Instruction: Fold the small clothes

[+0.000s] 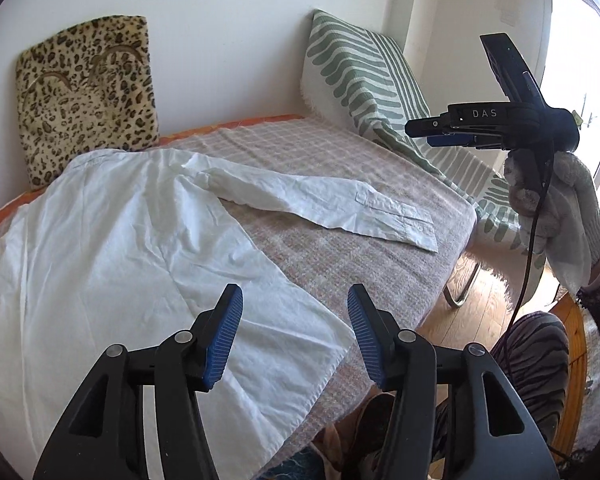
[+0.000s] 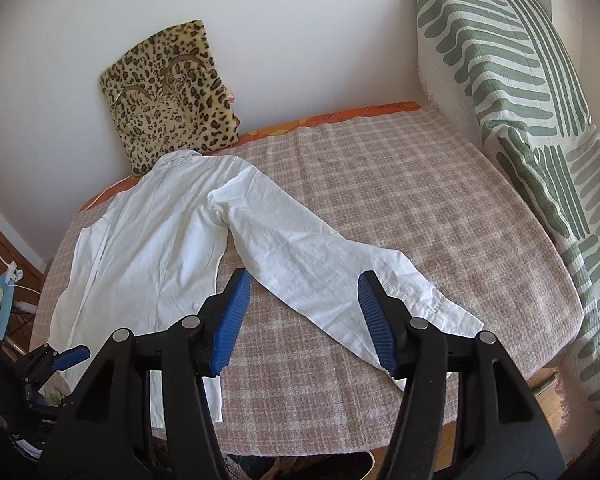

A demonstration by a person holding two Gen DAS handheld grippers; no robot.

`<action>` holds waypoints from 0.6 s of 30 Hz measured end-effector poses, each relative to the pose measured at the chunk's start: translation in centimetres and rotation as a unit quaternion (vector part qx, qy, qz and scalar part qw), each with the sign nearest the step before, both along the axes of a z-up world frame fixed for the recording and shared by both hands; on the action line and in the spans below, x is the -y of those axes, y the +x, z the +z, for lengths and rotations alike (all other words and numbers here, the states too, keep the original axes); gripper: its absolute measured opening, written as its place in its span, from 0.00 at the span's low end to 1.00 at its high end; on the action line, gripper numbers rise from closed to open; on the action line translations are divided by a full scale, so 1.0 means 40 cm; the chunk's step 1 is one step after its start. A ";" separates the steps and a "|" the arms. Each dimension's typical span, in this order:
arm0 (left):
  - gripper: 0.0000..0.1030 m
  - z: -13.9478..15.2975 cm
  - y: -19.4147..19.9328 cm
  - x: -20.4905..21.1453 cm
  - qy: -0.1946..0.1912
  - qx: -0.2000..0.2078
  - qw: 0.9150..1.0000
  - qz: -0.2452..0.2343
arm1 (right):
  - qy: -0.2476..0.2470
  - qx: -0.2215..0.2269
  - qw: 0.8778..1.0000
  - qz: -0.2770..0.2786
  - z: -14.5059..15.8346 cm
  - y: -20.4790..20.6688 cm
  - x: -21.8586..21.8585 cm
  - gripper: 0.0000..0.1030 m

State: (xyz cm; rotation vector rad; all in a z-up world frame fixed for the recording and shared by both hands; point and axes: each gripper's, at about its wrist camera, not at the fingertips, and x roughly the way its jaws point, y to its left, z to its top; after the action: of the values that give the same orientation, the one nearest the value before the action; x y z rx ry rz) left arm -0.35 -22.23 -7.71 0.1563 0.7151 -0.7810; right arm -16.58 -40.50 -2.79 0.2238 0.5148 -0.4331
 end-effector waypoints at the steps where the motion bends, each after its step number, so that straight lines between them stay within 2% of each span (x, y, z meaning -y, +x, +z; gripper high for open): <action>1: 0.52 0.001 0.000 0.035 -0.003 0.000 1.000 -0.011 | -0.001 0.001 1.000 -0.006 0.000 -0.018 0.013 0.59; 7: 0.52 -0.013 -0.005 0.234 -0.015 -0.017 0.997 -0.070 | 0.007 0.015 0.999 -0.039 0.000 -0.128 0.102 0.65; 14: 0.54 -0.055 -0.011 0.467 0.003 -0.036 0.991 -0.131 | 0.026 0.028 0.996 -0.086 -0.018 -0.248 0.216 0.65; 18: 0.56 -0.092 -0.008 0.579 0.024 -0.048 0.988 -0.144 | 0.045 0.035 0.992 -0.112 -0.041 -0.314 0.283 0.65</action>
State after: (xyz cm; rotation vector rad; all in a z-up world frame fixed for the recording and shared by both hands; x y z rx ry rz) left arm -0.65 -45.41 -11.40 0.2713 0.8134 -1.0524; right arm -29.15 -51.84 -4.43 0.3840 0.4430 -0.6198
